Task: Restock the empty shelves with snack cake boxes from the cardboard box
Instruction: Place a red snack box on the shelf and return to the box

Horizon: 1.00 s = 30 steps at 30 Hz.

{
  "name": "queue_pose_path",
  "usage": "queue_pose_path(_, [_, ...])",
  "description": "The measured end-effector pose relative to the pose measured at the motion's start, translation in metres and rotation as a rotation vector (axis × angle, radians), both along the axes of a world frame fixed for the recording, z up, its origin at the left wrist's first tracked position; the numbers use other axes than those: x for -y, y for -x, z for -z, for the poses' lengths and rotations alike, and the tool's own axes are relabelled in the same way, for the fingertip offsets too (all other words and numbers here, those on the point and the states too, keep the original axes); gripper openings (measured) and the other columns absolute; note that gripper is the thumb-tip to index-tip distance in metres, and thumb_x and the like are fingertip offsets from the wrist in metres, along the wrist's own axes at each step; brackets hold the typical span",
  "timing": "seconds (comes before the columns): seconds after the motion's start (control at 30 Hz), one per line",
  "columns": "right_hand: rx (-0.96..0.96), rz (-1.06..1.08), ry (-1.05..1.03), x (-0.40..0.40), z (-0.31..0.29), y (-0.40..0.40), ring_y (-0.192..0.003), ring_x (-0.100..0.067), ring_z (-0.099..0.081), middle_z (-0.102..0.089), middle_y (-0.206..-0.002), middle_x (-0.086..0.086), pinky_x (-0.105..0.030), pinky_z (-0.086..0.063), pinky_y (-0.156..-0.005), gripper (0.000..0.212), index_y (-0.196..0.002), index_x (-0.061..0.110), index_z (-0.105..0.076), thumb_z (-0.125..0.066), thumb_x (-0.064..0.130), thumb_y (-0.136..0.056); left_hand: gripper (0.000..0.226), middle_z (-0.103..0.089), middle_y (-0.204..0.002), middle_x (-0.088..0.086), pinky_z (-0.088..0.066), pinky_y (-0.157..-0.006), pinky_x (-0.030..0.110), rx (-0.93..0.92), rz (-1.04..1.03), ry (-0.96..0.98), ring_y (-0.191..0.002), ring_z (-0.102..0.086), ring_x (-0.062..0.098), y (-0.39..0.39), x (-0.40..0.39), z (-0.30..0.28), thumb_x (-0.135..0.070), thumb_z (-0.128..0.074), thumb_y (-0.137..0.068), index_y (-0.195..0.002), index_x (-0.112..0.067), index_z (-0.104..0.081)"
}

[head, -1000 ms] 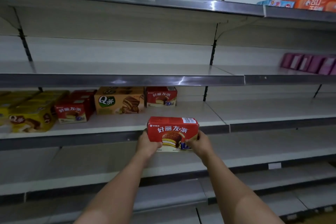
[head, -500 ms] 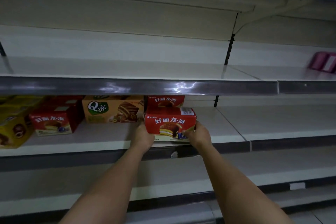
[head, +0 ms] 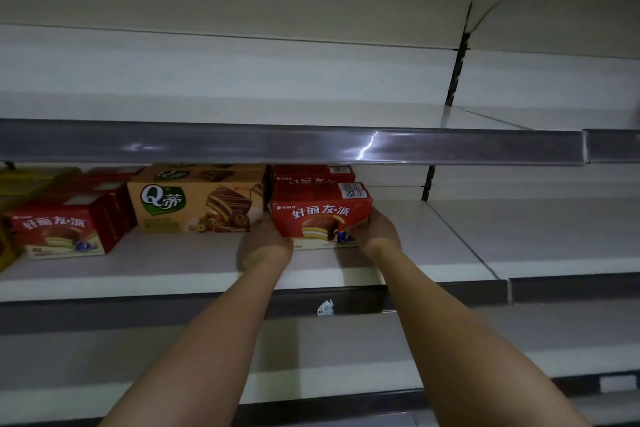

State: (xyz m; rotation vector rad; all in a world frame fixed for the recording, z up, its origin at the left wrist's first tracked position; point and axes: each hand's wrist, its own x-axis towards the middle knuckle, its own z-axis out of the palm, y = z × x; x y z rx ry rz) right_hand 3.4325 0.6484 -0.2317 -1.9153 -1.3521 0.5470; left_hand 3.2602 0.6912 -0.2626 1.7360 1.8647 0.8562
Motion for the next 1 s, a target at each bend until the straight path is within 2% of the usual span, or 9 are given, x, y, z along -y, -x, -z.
queue_pose_path(0.1, [0.011, -0.009, -0.026, -0.009, 0.001, 0.000, -0.110, -0.025, -0.059, -0.063, -0.122, -0.008, -0.028, -0.039, -0.084, 0.026, -0.118, 0.016, -0.054, -0.056, 0.026, -0.095, 0.049, -0.064, -0.118, 0.008, -0.053, -0.087, 0.039, 0.053, -0.063, 0.011, -0.103, -0.063, 0.030, -0.008, -0.005, 0.002, -0.012, -0.066, -0.081, -0.126, -0.020, -0.048])
queue_pose_path(0.27, [-0.027, -0.043, -0.050, -0.016, 0.002, 0.002, -0.115, -0.026, -0.056, -0.060, -0.127, -0.011, -0.031, -0.041, -0.093, 0.033, -0.124, 0.011, -0.052, -0.058, 0.025, -0.094, 0.042, -0.062, -0.116, 0.015, -0.051, -0.086, 0.044, 0.278, -0.171, 0.002, -0.101, -0.061, 0.037, -0.018, -0.006, 0.001, -0.019, -0.056, -0.086, -0.122, -0.013, -0.035])
queue_pose_path(0.43, [-0.171, -0.058, -0.047, -0.023, 0.002, 0.006, -0.118, -0.028, -0.055, -0.058, -0.130, -0.013, -0.034, -0.042, -0.097, 0.046, -0.129, 0.007, -0.049, -0.065, 0.021, -0.088, 0.047, -0.060, -0.119, 0.014, -0.052, -0.088, 0.045, 0.435, -0.213, -0.012, -0.103, -0.059, 0.035, -0.025, -0.007, 0.000, -0.026, -0.057, -0.079, -0.123, -0.013, -0.045])
queue_pose_path(0.53, [-0.235, -0.088, -0.057, -0.025, 0.002, 0.008, -0.113, -0.028, -0.057, -0.062, -0.123, -0.014, -0.030, -0.042, -0.089, 0.035, -0.121, 0.006, -0.055, -0.064, 0.015, -0.088, 0.034, -0.060, -0.117, 0.013, -0.047, -0.079, 0.033, 0.506, -0.190, -0.012, -0.099, -0.058, 0.030, -0.026, -0.005, -0.005, -0.015, -0.054, -0.088, -0.122, -0.013, -0.056])
queue_pose_path(0.6, [-0.323, -0.104, -0.075, -0.023, 0.001, 0.009, -0.114, -0.027, -0.056, -0.061, -0.122, -0.012, -0.028, -0.040, -0.087, 0.036, -0.123, 0.007, -0.053, -0.063, 0.012, -0.089, 0.034, -0.063, -0.116, 0.011, -0.045, -0.081, 0.032, 0.602, -0.149, 0.005, -0.098, -0.057, 0.029, -0.024, -0.006, -0.006, -0.006, -0.052, -0.086, -0.118, -0.015, -0.058])
queue_pose_path(0.73, [-0.476, -0.081, -0.080, -0.020, 0.003, 0.008, -0.120, -0.026, -0.053, -0.057, -0.128, -0.011, -0.032, -0.040, -0.093, 0.054, -0.133, 0.009, -0.043, -0.068, 0.015, -0.086, 0.051, -0.053, -0.112, 0.003, -0.036, -0.082, 0.029, 0.764, -0.130, -0.017, -0.096, -0.047, 0.020, -0.021, -0.001, -0.007, 0.004, -0.049, -0.087, -0.134, -0.013, -0.038])
queue_pose_path(0.8, [-0.473, -0.072, -0.056, -0.016, 0.002, 0.010, -0.119, -0.027, -0.053, -0.056, -0.130, -0.011, -0.033, -0.041, -0.095, 0.053, -0.133, 0.008, -0.043, -0.067, 0.015, -0.087, 0.050, -0.050, -0.108, 0.005, -0.035, -0.080, 0.027, 0.764, -0.127, -0.024, -0.096, -0.045, 0.019, -0.020, 0.003, -0.008, 0.006, -0.047, -0.090, -0.137, -0.006, -0.035])
queue_pose_path(0.93, [-0.398, -0.109, -0.041, -0.005, -0.004, 0.011, -0.114, -0.028, -0.055, -0.060, -0.125, -0.013, -0.034, -0.042, -0.093, 0.027, -0.117, 0.009, -0.053, -0.060, 0.016, -0.092, 0.033, -0.063, -0.105, 0.011, -0.036, -0.061, 0.023, 0.631, -0.076, 0.006, -0.091, -0.055, 0.026, -0.016, 0.010, -0.014, 0.002, -0.050, -0.087, -0.119, -0.001, -0.055])
queue_pose_path(1.0, [-0.319, -0.113, -0.021, 0.001, -0.006, 0.008, -0.111, -0.029, -0.056, -0.061, -0.122, -0.014, -0.033, -0.042, -0.089, 0.015, -0.109, 0.012, -0.055, -0.055, 0.017, -0.095, 0.029, -0.062, -0.107, 0.007, -0.036, -0.067, 0.025, 0.591, -0.089, 0.032, -0.093, -0.054, 0.026, -0.012, 0.016, -0.018, -0.007, -0.052, -0.088, -0.117, -0.006, -0.053])
